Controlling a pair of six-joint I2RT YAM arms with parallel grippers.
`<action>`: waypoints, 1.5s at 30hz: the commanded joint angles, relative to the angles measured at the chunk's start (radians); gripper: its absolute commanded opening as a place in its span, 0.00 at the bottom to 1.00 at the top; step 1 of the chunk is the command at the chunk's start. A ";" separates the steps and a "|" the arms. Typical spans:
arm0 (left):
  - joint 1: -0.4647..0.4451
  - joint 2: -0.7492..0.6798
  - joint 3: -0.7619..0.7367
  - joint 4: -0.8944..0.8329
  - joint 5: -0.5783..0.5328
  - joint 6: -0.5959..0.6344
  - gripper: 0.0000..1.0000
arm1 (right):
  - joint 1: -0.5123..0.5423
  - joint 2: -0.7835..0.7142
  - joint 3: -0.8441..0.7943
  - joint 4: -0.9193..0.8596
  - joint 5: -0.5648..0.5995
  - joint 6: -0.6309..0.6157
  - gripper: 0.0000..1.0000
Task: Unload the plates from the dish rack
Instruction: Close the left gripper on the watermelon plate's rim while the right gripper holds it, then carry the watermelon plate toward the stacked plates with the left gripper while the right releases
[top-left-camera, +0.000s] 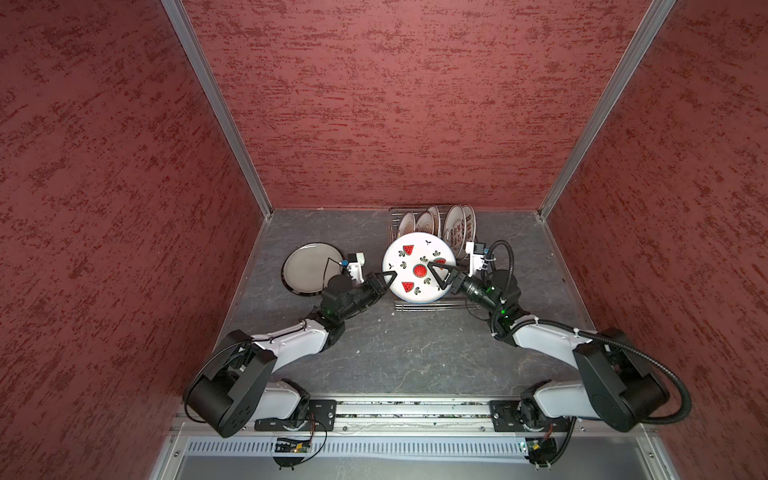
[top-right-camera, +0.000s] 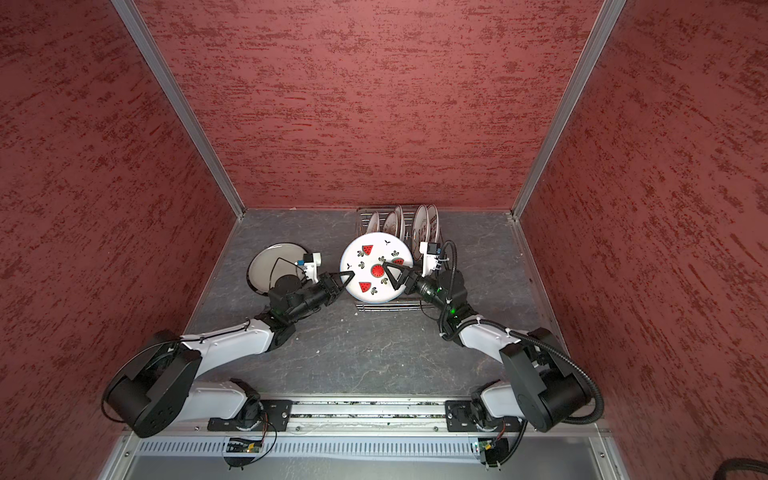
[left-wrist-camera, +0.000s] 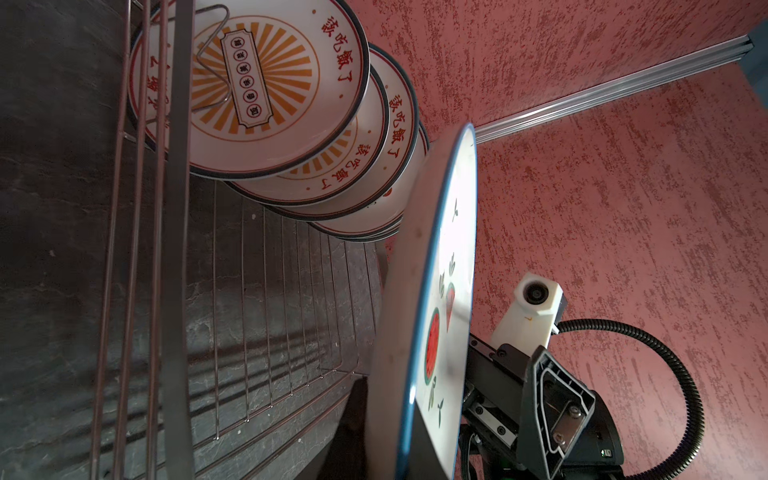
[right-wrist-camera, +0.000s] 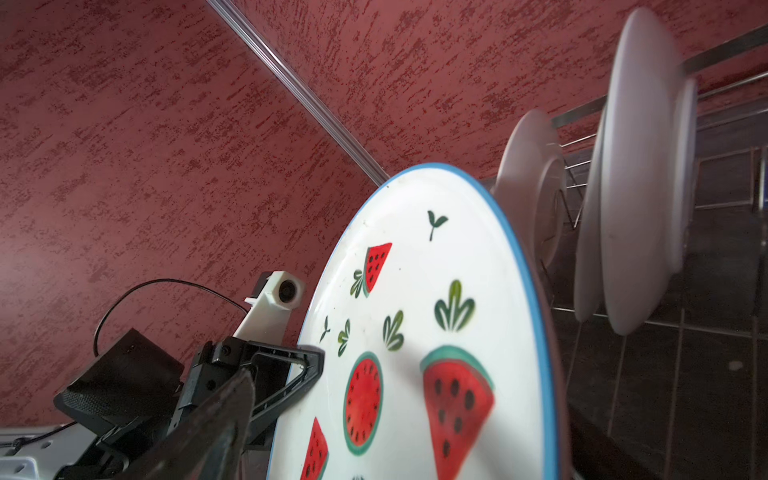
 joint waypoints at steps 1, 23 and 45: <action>0.011 -0.024 0.019 0.130 0.038 -0.042 0.00 | 0.004 -0.017 0.029 -0.008 -0.011 0.002 0.99; 0.207 -0.261 -0.074 -0.004 0.053 -0.081 0.00 | 0.045 -0.069 0.045 -0.034 -0.016 -0.085 0.99; 0.673 -0.416 -0.187 -0.078 0.235 -0.184 0.00 | 0.333 0.242 0.521 -0.509 0.115 -0.368 0.99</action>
